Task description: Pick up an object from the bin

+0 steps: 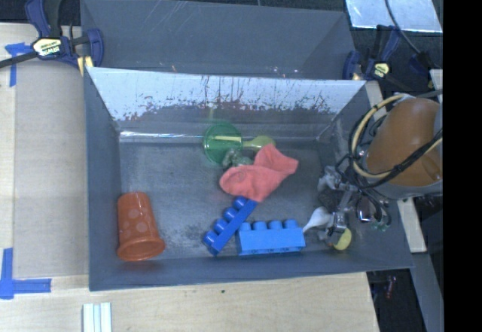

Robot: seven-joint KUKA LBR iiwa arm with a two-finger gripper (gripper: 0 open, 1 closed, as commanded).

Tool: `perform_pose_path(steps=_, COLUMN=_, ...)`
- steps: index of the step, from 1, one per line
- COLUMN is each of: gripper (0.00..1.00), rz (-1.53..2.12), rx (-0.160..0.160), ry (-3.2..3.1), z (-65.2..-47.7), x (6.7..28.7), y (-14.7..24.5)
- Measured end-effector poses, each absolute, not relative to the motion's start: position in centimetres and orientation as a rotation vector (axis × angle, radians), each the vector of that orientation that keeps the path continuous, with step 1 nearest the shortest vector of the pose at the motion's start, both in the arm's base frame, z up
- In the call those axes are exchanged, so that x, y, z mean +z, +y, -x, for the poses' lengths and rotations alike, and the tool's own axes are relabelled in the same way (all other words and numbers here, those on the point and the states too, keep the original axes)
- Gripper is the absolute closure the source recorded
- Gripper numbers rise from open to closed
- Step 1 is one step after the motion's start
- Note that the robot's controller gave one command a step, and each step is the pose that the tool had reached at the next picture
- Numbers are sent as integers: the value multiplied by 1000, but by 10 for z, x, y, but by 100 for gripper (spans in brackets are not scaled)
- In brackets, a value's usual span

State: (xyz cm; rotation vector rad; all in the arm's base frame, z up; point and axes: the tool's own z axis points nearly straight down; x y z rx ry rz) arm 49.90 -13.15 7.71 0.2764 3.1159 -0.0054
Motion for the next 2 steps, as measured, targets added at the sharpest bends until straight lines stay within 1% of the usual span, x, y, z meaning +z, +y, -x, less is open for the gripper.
perform_pose_path(steps=1, gripper=100, rz=-320, rx=-2, ry=3104, z=-558, x=116, y=-24)
perform_pose_path(steps=2, gripper=100, rz=-320, rx=-2, ry=3105, z=-558, x=116, y=-24)
